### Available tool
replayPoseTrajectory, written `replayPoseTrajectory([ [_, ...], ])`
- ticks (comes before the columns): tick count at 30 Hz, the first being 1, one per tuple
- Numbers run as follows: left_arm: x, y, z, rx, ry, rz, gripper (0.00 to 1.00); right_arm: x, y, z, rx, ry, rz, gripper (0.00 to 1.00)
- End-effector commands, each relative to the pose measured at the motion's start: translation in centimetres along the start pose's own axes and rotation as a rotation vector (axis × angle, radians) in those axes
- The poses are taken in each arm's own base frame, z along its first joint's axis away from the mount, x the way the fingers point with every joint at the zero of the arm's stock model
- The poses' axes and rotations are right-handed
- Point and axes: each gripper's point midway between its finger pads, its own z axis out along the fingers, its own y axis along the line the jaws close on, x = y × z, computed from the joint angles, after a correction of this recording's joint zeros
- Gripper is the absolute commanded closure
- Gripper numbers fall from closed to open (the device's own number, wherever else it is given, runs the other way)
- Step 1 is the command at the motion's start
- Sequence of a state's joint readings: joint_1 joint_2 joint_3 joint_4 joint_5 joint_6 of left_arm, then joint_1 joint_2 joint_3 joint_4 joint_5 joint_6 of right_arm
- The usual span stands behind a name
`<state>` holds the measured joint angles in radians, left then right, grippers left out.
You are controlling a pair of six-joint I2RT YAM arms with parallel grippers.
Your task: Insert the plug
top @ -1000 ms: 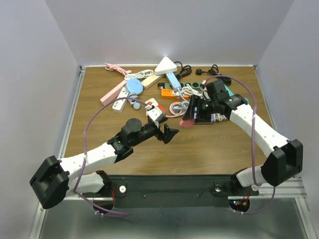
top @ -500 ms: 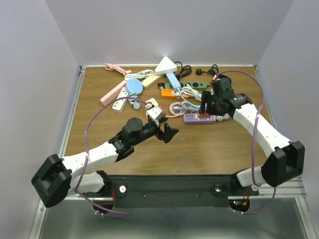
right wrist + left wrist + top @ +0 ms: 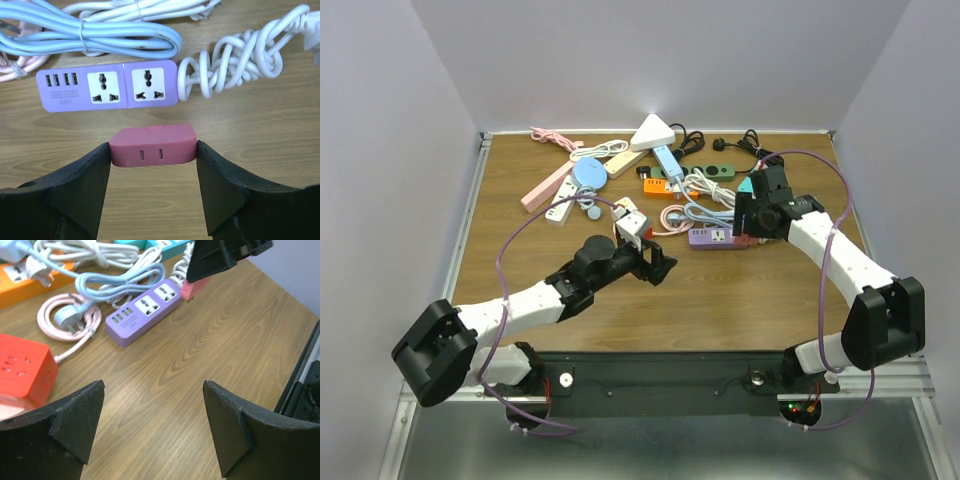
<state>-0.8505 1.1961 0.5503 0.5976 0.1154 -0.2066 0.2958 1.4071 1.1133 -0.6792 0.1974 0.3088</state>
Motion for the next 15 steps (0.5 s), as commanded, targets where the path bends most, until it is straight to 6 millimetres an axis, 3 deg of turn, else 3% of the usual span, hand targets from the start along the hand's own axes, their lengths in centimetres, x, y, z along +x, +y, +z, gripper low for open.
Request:
replayPoseTrajectory([
  [1, -3.3, 0.3, 0.4, -0.049, -0.089, -0.078, 0.09, -3.2, 0.6, -0.1, -0.029, -0.126, -0.003, 1.0],
  [8, -3.5, 1.0, 0.4, -0.089, -0.097, -0.125, 0.09, -4.3, 1.1, 0.5, -0.049, -0.16, -0.013, 1.0],
  [15, -3.5, 1.2, 0.1, -0.099, -0.096, -0.131, 0.09, -4.1, 1.8, 1.9, -0.074, -0.14, -0.035, 1.0],
])
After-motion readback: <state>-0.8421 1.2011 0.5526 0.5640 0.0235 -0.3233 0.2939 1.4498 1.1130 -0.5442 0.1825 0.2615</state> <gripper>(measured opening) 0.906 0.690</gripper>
